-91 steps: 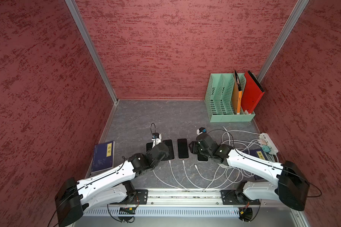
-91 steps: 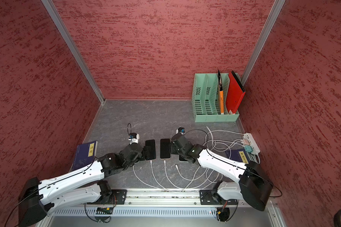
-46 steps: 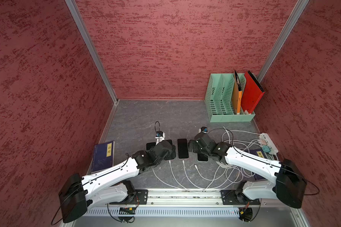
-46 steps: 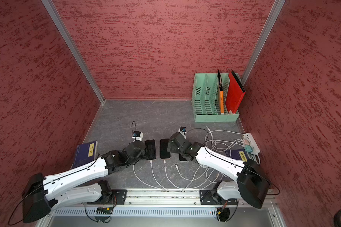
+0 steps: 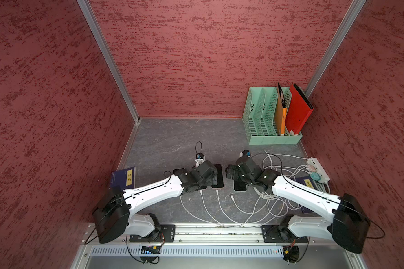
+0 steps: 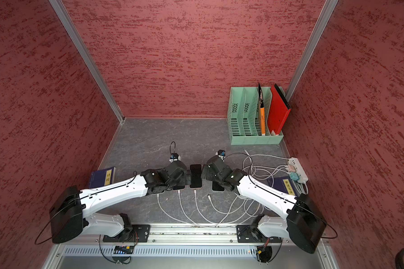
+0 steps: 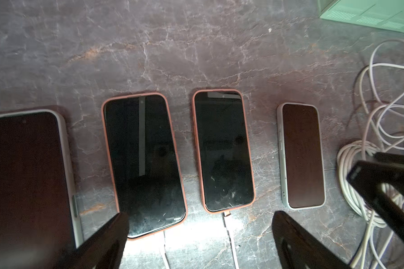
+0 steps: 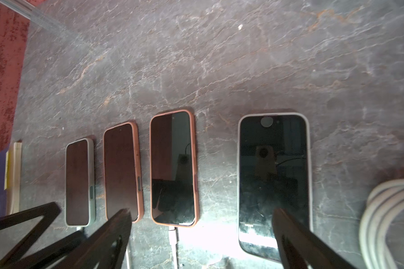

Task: Unplug the charging cable from the phone
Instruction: Pick up the phone at the center of the board.

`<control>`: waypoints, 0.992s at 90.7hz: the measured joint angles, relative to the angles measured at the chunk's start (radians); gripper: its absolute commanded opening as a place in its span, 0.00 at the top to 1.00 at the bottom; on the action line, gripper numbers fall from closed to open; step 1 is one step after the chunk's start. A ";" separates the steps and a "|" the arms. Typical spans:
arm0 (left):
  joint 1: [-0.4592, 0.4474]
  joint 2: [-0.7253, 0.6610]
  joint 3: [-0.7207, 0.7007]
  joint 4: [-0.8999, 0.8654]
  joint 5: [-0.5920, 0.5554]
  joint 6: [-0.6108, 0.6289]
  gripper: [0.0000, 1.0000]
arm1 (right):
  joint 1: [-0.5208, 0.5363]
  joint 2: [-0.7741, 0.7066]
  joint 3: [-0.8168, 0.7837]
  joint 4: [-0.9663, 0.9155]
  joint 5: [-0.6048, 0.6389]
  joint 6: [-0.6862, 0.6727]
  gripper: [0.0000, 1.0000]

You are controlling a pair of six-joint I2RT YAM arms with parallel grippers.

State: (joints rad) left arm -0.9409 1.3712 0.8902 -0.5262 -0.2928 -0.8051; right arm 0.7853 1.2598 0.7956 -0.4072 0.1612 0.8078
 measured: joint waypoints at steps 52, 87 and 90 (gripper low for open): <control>0.111 0.217 0.124 -0.132 0.058 -0.152 0.00 | -0.001 -0.002 -0.027 0.053 -0.082 -0.005 0.08; 0.128 0.278 0.144 -0.185 0.064 -0.160 0.00 | -0.001 -0.013 -0.067 0.080 -0.092 -0.005 0.11; 0.130 0.280 0.144 -0.187 0.064 -0.159 0.00 | -0.001 -0.013 -0.070 0.084 -0.094 -0.005 0.11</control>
State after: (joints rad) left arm -0.8104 1.6508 1.0344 -0.7132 -0.2283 -0.9646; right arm 0.7841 1.2469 0.7254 -0.3233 0.0673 0.8028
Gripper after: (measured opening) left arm 0.997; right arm 0.894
